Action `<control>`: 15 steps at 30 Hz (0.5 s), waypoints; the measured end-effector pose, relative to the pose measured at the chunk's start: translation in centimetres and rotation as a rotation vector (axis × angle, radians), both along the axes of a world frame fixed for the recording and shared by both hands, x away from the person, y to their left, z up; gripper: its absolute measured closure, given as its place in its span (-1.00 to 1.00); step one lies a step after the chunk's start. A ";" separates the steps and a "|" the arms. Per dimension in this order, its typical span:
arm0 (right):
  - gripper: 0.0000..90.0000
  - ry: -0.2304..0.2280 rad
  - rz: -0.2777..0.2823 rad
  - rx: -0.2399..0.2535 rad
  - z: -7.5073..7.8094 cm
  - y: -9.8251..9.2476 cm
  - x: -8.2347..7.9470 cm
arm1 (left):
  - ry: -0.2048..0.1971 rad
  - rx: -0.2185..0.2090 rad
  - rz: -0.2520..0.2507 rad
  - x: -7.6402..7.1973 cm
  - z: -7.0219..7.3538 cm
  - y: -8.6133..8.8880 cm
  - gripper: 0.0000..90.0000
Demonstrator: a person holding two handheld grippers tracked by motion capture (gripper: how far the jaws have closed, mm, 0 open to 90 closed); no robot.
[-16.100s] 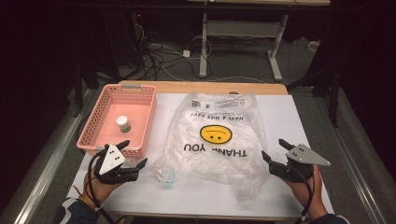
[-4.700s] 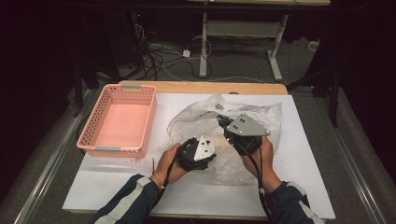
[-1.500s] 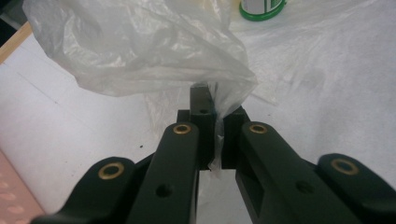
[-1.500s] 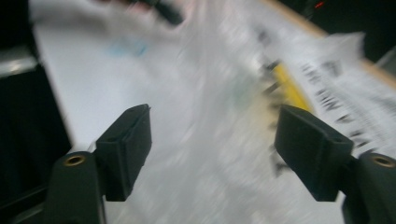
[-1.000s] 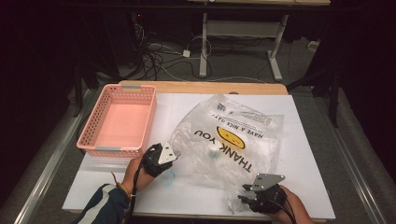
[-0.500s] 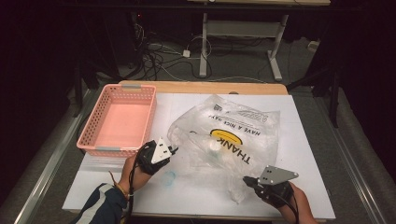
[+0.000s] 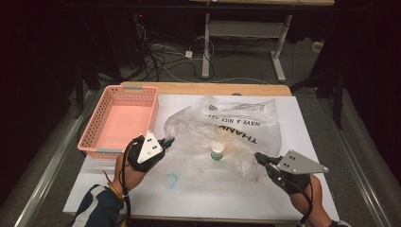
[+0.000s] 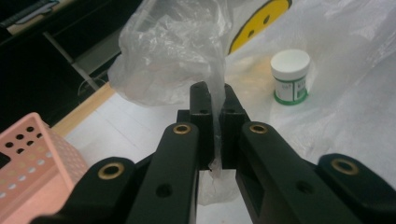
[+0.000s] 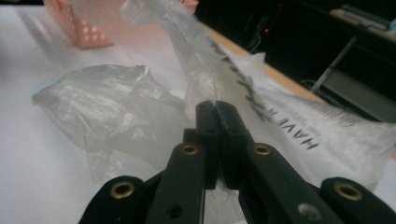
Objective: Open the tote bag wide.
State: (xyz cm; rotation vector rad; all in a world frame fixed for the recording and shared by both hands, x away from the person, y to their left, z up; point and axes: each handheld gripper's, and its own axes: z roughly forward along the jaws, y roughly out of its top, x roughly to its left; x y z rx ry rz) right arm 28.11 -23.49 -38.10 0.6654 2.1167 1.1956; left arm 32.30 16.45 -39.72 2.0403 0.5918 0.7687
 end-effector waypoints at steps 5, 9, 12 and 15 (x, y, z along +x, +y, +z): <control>1.00 -0.046 -0.024 0.015 1.4 -0.3 1.2 | -0.020 -0.021 -0.004 -0.1 0.7 0.1 0.92; 1.00 -0.074 -0.023 0.038 1.9 -0.2 1.9 | -0.044 -0.033 -0.009 -0.3 1.3 0.1 0.91; 1.00 -0.093 -0.028 0.037 2.0 -0.1 2.2 | -0.058 -0.050 -0.012 -0.3 1.6 0.1 0.91; 1.00 -0.100 -0.036 0.034 2.0 -0.1 2.5 | -0.068 -0.060 -0.013 -0.1 1.9 0.1 0.91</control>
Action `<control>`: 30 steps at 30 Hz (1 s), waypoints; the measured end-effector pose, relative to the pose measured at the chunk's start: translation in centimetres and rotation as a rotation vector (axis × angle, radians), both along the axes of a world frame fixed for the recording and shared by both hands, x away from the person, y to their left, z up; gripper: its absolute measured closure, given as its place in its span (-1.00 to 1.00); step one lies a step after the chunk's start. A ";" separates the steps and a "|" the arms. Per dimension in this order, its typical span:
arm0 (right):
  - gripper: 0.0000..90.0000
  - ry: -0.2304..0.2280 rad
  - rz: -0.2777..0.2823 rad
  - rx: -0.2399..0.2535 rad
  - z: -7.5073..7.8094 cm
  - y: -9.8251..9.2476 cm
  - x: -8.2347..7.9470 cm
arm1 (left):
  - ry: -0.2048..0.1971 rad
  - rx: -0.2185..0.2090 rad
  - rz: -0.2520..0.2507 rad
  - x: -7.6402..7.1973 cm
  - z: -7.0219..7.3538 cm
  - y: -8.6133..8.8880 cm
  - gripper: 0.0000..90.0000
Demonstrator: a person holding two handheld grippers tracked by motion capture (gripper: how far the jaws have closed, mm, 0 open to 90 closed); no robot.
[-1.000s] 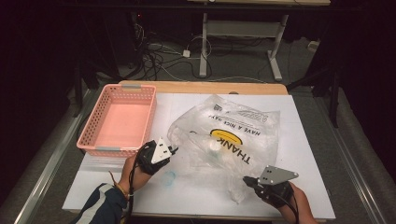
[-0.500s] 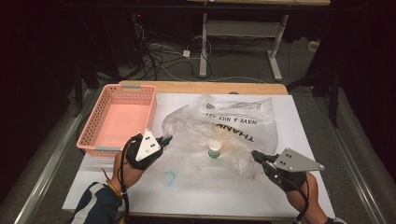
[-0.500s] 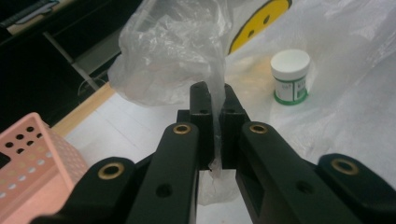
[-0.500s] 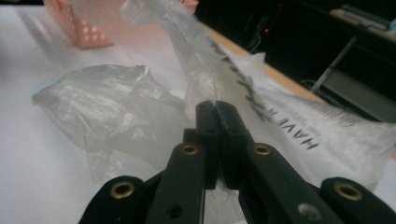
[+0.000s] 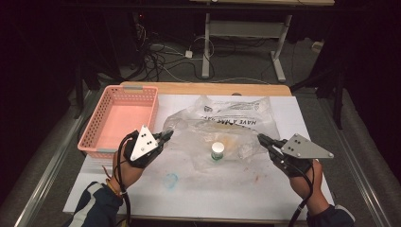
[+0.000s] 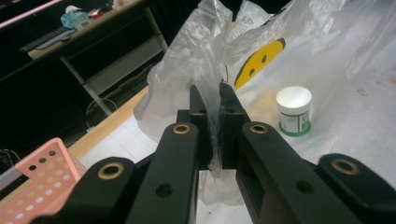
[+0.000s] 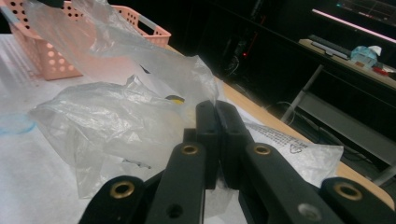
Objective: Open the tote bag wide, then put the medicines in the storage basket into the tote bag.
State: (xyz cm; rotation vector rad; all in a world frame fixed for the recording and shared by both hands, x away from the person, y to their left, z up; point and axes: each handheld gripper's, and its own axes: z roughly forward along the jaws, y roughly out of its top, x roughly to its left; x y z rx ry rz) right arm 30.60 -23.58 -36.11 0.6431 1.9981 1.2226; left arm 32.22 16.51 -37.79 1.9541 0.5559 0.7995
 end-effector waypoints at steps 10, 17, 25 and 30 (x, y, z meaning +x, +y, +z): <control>1.00 -0.069 -0.024 0.018 1.7 -0.2 0.6 | -0.044 -0.033 0.006 0.2 1.7 0.4 0.91; 1.00 -0.105 -0.019 0.040 2.9 0.1 0.9 | -0.078 -0.054 0.009 -0.2 3.0 0.8 0.91; 1.00 -0.135 -0.008 0.083 4.5 0.9 0.9 | -0.107 -0.091 0.017 -0.2 4.6 1.6 0.91; 1.00 -0.156 -0.010 0.077 5.1 1.2 0.6 | -0.125 -0.087 0.010 -0.5 5.4 1.6 0.91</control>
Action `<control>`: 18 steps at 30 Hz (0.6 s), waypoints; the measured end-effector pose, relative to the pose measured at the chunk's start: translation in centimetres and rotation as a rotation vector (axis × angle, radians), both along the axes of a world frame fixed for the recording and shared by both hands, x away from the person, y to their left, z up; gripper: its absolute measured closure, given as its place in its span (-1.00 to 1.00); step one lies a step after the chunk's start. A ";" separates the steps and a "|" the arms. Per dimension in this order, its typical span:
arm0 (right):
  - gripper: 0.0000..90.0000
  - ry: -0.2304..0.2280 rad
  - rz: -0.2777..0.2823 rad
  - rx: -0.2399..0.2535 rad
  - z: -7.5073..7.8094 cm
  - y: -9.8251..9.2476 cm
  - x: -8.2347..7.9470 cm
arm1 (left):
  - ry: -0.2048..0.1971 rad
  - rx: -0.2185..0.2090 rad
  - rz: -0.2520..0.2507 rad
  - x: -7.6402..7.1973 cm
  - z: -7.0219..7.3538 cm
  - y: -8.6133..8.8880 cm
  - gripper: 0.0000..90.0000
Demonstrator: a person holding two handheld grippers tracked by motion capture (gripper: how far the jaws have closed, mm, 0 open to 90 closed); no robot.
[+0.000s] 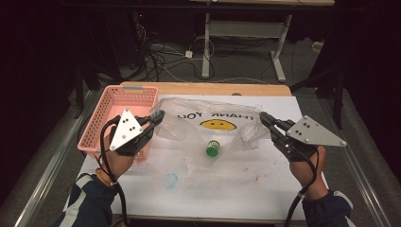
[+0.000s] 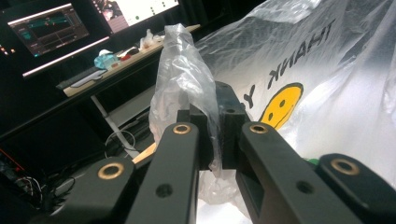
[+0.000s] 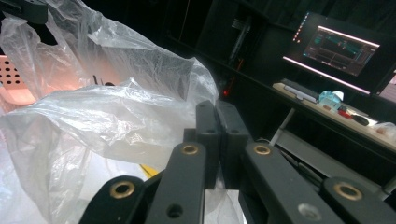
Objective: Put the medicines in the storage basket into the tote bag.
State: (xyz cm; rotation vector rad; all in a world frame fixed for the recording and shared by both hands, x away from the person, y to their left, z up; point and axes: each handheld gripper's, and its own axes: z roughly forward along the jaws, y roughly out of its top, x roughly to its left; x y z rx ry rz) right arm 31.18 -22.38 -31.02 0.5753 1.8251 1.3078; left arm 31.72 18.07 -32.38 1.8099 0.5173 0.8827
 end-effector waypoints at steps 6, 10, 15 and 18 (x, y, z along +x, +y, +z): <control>1.00 -0.024 0.006 0.018 1.4 0.4 0.1 | -0.027 -0.005 -0.007 0.0 1.8 0.1 0.91; 1.00 -0.041 0.002 0.042 2.6 0.3 0.2 | -0.051 -0.009 -0.006 0.3 3.1 0.2 0.91; 1.00 -0.029 -0.012 0.075 3.8 0.1 1.3 | -0.066 0.016 0.013 1.0 3.6 -0.1 0.91; 1.00 -0.017 -0.034 0.074 3.7 0.0 2.2 | -0.056 0.030 0.025 1.8 3.0 -0.4 0.91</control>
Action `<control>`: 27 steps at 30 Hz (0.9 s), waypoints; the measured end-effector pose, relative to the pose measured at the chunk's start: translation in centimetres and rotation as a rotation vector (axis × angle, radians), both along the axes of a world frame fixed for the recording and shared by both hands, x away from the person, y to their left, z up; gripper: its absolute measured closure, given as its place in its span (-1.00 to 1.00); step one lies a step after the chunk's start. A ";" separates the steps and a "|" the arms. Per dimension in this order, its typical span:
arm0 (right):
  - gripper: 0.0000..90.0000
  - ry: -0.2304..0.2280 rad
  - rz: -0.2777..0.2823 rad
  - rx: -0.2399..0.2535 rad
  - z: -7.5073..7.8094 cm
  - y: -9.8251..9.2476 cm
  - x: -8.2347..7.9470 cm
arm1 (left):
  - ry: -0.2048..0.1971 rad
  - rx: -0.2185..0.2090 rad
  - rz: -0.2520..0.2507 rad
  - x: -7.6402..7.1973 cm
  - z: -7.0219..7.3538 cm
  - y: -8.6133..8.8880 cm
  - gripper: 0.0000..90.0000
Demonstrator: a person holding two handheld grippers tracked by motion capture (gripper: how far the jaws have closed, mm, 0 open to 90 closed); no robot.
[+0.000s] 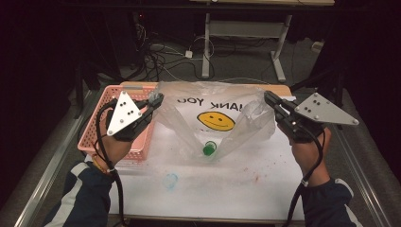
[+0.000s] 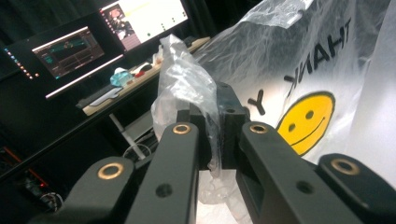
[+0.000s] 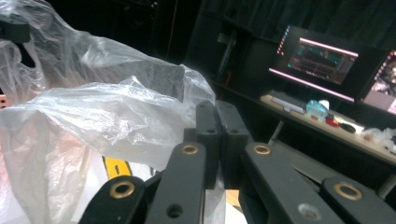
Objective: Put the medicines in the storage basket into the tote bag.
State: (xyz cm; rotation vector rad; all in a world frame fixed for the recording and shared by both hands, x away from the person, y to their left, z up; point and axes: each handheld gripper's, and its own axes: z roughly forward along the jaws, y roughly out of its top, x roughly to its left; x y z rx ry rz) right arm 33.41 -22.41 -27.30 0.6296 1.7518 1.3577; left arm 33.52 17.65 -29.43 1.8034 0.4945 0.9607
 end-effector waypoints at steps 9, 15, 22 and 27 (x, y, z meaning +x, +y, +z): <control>1.00 0.072 -0.082 -0.015 -1.3 -1.0 3.6 | 0.054 0.048 0.015 3.0 -2.1 -2.0 0.91; 1.00 0.118 -0.088 -0.001 -2.1 -1.8 5.6 | 0.082 0.076 0.017 5.3 -3.4 -3.7 0.86; 1.00 0.149 -0.106 0.009 -2.4 -2.4 7.4 | 0.131 0.092 0.018 8.0 -5.2 -5.9 0.87; 1.00 0.154 -0.113 0.024 -1.5 -2.7 8.3 | 0.136 0.093 0.016 9.3 -5.1 -7.4 0.87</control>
